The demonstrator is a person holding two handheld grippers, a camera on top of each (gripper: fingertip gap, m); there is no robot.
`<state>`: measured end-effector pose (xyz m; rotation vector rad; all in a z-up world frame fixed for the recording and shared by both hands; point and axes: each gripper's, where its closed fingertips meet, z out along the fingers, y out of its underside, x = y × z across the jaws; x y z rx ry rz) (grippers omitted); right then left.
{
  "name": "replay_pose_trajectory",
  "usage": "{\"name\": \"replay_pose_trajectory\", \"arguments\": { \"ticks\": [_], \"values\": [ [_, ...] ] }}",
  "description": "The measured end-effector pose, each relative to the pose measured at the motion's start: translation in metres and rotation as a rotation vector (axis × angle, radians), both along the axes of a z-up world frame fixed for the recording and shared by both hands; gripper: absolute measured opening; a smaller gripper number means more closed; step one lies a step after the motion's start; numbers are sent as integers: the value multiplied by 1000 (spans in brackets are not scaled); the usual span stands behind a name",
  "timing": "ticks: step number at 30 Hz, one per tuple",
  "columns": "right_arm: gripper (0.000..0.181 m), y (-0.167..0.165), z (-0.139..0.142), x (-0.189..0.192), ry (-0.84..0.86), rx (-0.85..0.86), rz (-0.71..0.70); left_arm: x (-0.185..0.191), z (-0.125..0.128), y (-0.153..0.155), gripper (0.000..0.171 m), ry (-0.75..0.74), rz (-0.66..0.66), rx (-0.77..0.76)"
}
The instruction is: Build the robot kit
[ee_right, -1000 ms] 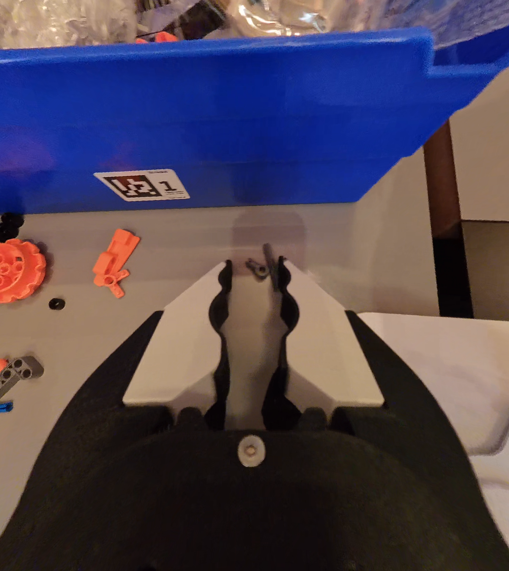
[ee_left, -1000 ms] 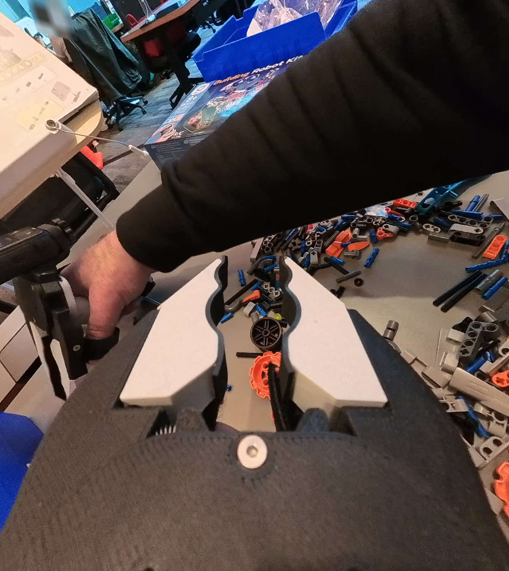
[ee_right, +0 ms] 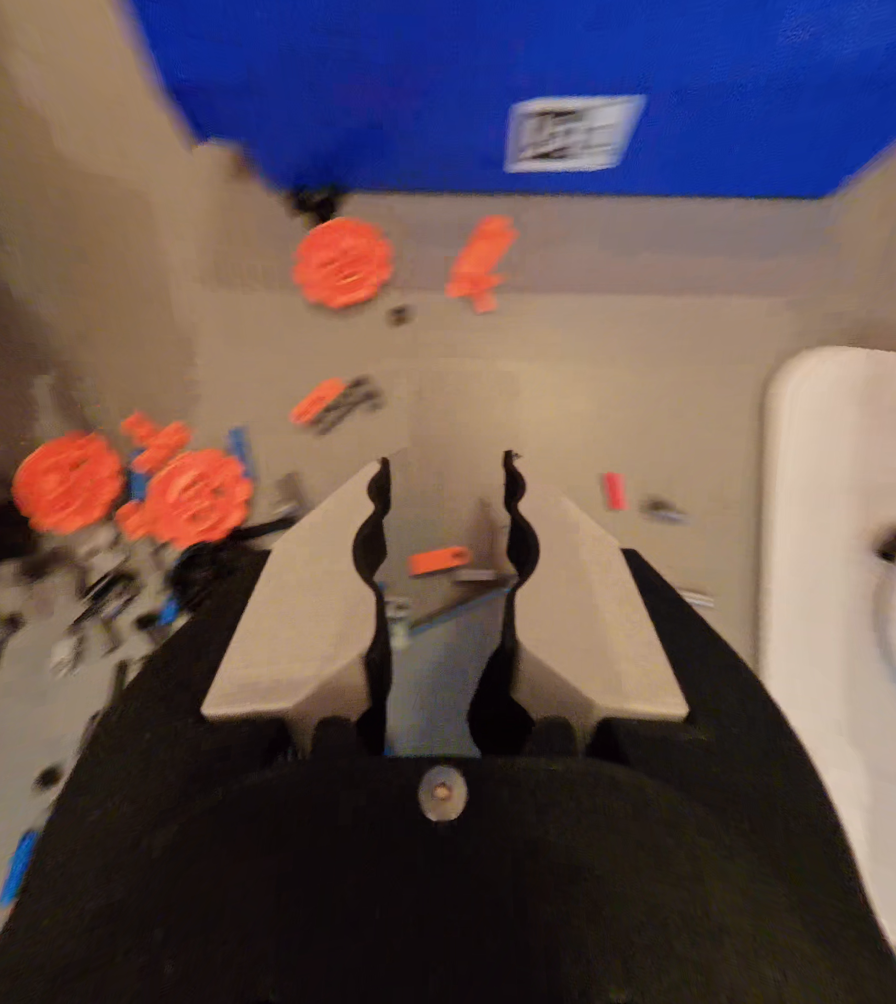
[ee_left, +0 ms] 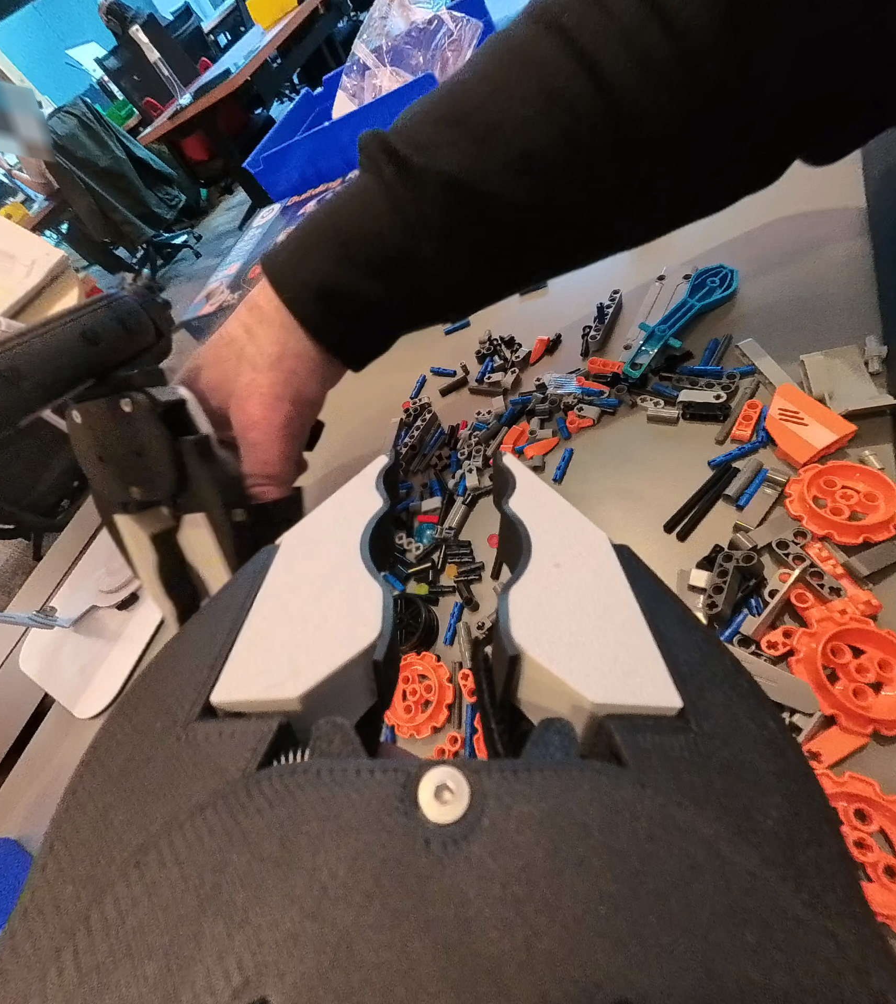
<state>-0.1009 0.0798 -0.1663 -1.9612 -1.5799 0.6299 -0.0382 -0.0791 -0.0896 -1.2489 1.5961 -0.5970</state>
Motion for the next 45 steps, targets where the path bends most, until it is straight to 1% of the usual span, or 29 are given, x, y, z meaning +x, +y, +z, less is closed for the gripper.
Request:
{"name": "replay_pose_trajectory", "arguments": {
  "ticks": [1, 2, 3, 4, 5, 6, 9, 12, 14, 16, 17, 21, 23, 26, 28, 31, 34, 39, 41, 43, 45],
  "values": [
    [52, 21, 4, 4, 36, 12, -68, 0, 1, 0, 31, -4, 1, 5],
    [61, 46, 3, 12, 34, 54, -150, -1, 3, 0, 31, -8, 2, 9],
    [61, 72, 2, 24, 14, 104, -234, -1, 4, 1, 31, -12, 4, 11],
    [59, 91, 2, 31, 28, 125, -291, -2, 5, 3, 31, -17, 8, 14],
    [60, 105, 0, 35, 47, 130, -330, -3, 6, 4, 30, -20, 12, 13],
    [64, 120, -5, 41, 27, 147, -373, -3, 6, 5, 31, -21, 14, 9],
    [64, 144, -12, 46, 25, 161, -429, -4, 5, 9, 31, -20, 22, 8],
    [61, 158, -19, 50, 19, 141, -471, -4, 5, 10, 31, -20, 24, 7],
    [57, 158, -20, 48, 37, 124, -463, -4, 5, 9, 31, -20, 22, 7],
    [42, 153, -21, 45, 42, 92, -442, -4, 5, 10, 31, -22, 23, 8],
    [37, 151, -21, 43, 51, 84, -436, -4, 5, 9, 31, -22, 22, 6],
    [30, 145, -23, 44, 44, 90, -420, -4, 5, 8, 31, -20, 19, 10],
    [32, 140, -23, 46, 35, 87, -403, -3, 5, 7, 31, -19, 18, 13],
    [44, 137, -15, 55, 34, 131, -414, -3, 4, 7, 31, -19, 17, 12],
    [46, 135, -21, 63, 6, 126, -417, -3, 3, 8, 31, -18, 17, 6],
    [39, 134, -24, 68, -1, 115, -418, -1, -1, 7, 31, -7, 15, 10],
    [26, 132, -24, 69, 11, 123, -419, -1, -1, 6, 31, -5, 14, 15],
    [32, 122, -24, 81, 20, 120, -431, -1, -1, 6, 31, -7, 14, 12],
    [26, 117, -24, 86, 7, 134, -422, -1, -1, 6, 31, -6, 14, 17],
    [15, 115, -24, 89, 6, 143, -419, 0, -2, 5, 31, -3, 12, 12],
    [8, 114, -23, 87, 11, 145, -407, 0, -3, 5, 31, -1, 12, 17]
  ]
}}
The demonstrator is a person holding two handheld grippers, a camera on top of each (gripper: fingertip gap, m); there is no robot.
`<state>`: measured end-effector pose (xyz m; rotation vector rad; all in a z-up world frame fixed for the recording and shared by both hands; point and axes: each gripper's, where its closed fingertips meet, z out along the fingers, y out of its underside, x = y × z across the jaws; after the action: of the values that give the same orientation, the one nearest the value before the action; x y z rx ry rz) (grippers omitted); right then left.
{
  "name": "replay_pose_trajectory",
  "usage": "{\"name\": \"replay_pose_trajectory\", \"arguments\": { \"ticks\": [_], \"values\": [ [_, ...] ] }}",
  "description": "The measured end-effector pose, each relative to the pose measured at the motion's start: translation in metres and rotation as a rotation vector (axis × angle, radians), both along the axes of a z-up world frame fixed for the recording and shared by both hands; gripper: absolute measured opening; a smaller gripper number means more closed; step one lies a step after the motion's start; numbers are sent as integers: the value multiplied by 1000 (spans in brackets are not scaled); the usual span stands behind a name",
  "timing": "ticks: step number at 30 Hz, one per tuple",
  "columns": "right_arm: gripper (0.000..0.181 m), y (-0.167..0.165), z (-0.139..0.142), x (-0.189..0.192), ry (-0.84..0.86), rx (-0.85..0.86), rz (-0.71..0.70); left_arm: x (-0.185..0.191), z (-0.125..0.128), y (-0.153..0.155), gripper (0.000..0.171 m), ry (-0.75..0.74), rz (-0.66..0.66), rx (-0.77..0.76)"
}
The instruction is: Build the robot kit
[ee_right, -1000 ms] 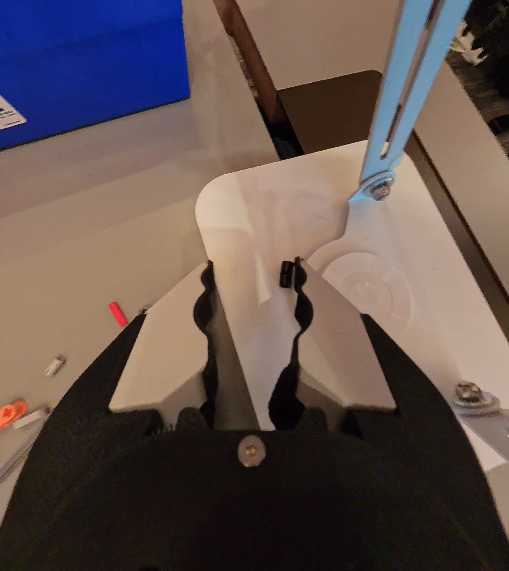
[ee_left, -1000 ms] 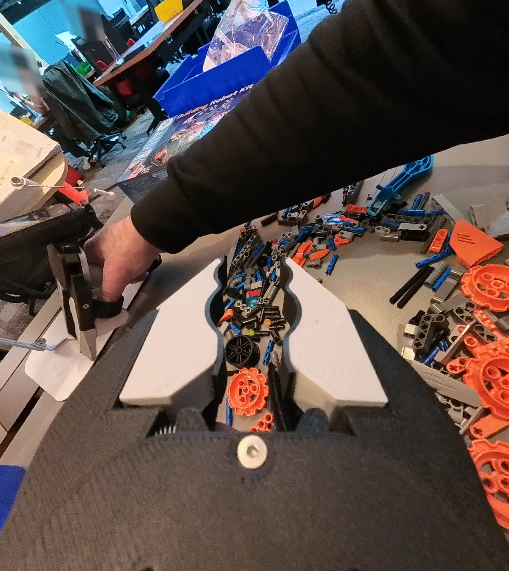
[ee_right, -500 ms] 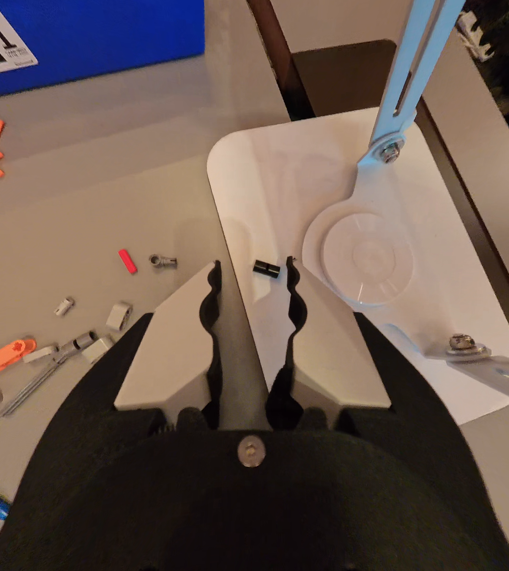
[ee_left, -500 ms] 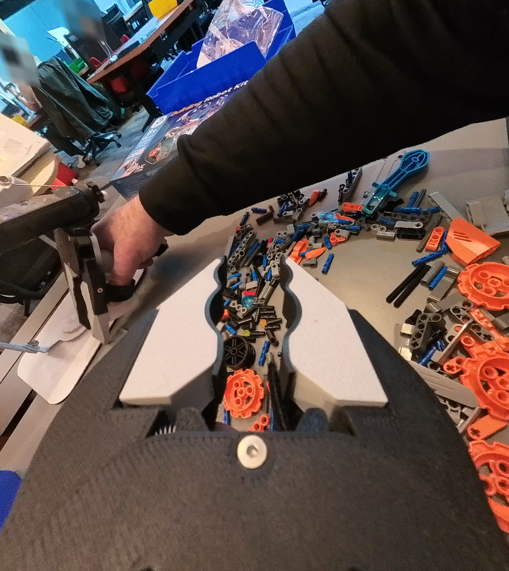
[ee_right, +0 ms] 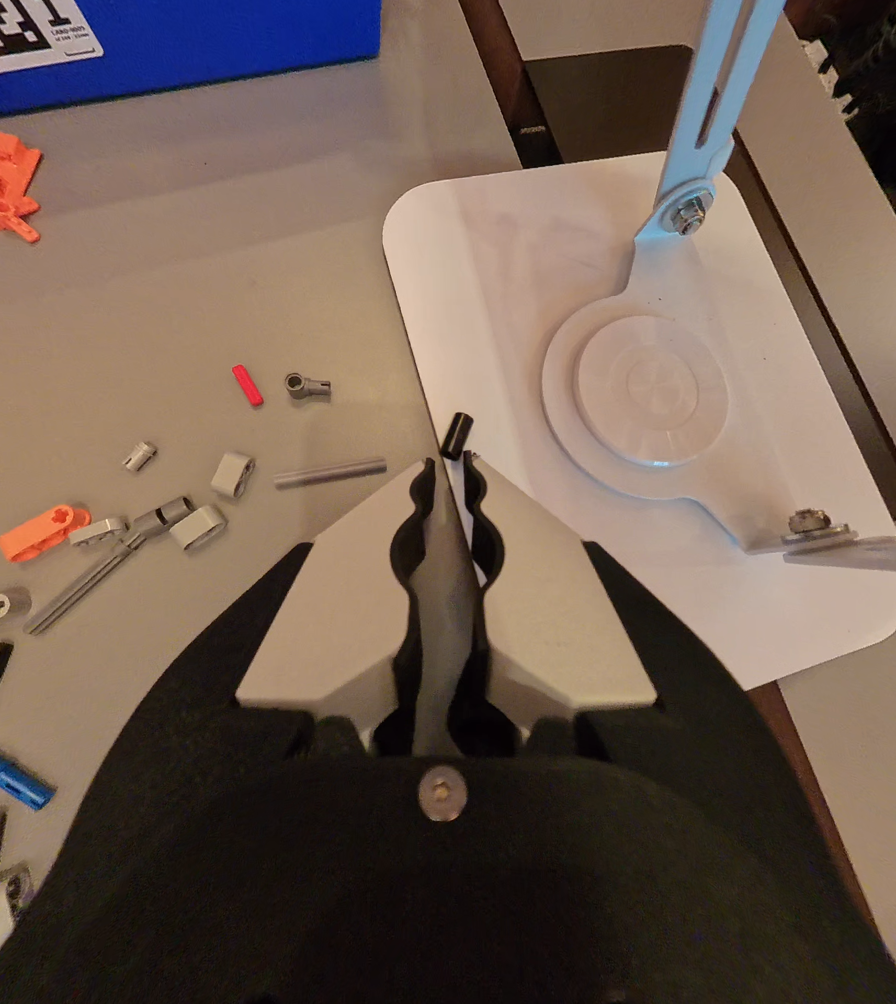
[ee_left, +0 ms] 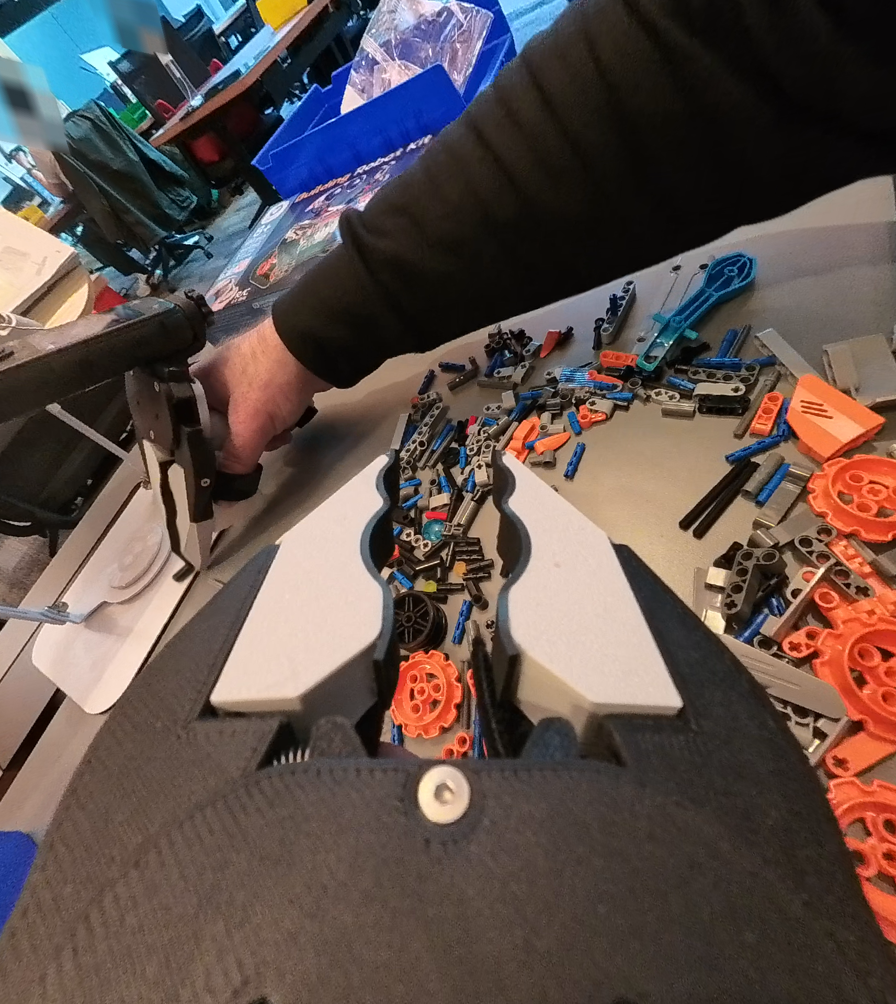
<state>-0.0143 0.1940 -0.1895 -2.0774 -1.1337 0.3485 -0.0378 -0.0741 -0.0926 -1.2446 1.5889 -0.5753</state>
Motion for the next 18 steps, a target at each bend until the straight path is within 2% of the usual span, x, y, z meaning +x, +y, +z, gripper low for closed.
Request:
{"name": "replay_pose_trajectory", "arguments": {
  "ticks": [1, 3, 4, 6, 9, 18],
  "values": [
    [8, 1, 0, -1, -14, 14, 0, 0, 0, 0, 31, 2, -1, 1],
    [22, 5, 0, -3, -9, 10, -15, 0, 0, -1, 31, 1, -2, 2],
    [23, 5, 1, -5, 5, -2, -14, 0, 0, -1, 31, 1, -1, 1],
    [21, 7, 0, -8, 10, -5, -8, 0, 1, -1, 31, -1, -2, 2],
    [5, 6, 0, -11, -1, 0, 5, 0, 0, -1, 31, 0, -2, 1],
    [5, -26, -2, -41, 0, -30, 165, 1, -1, -3, 31, 7, -9, 2]
  ]
}}
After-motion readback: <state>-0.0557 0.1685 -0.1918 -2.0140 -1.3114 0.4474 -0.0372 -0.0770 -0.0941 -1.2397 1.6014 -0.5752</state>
